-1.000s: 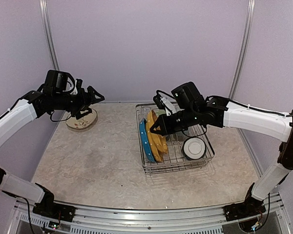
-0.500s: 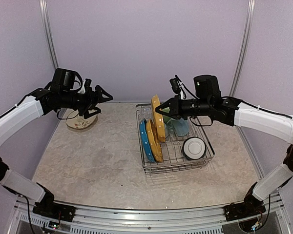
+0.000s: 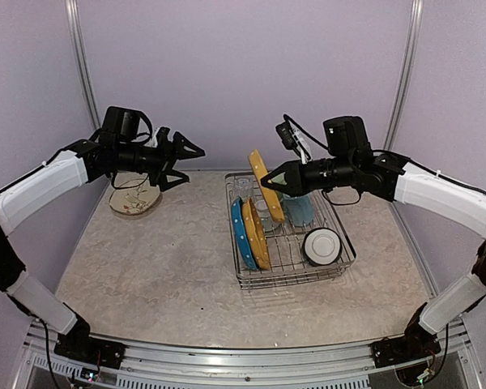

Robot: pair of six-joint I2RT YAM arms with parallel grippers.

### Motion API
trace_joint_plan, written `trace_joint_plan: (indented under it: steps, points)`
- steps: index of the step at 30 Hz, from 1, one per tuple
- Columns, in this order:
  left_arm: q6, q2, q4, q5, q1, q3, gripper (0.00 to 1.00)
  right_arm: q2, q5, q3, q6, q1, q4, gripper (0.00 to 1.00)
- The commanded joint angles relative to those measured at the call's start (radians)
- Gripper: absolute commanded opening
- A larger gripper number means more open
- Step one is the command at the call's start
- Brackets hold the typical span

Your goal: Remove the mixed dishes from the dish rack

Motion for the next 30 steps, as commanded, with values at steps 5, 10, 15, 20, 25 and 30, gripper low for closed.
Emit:
trace_joint_plan:
  steps: [5, 10, 15, 20, 25, 30]
  points:
    - [-0.259, 0.133, 0.04, 0.149, -0.027, 0.119, 0.86, 0.004, 0.115, 0.078, -0.486, 0.038, -0.066, 0.0]
    - [-0.204, 0.261, -0.064, 0.113, -0.095, 0.269, 0.86, 0.024, 0.166, 0.082, -0.571, 0.067, -0.081, 0.0]
    - [-0.126, 0.316, -0.103, 0.059, -0.142, 0.336, 0.85, 0.035, 0.217, 0.092, -0.597, 0.086, -0.094, 0.0]
    - [-0.058, 0.372, -0.211, -0.016, -0.181, 0.423, 0.8, 0.042, 0.238, 0.092, -0.62, 0.109, -0.088, 0.0]
    - [-0.041, 0.407, -0.215, 0.005, -0.196, 0.449, 0.71, 0.066, 0.316, 0.113, -0.644, 0.139, -0.106, 0.0]
    - [-0.016, 0.43, -0.237, -0.021, -0.208, 0.461, 0.64, 0.076, 0.352, 0.116, -0.651, 0.152, -0.11, 0.0]
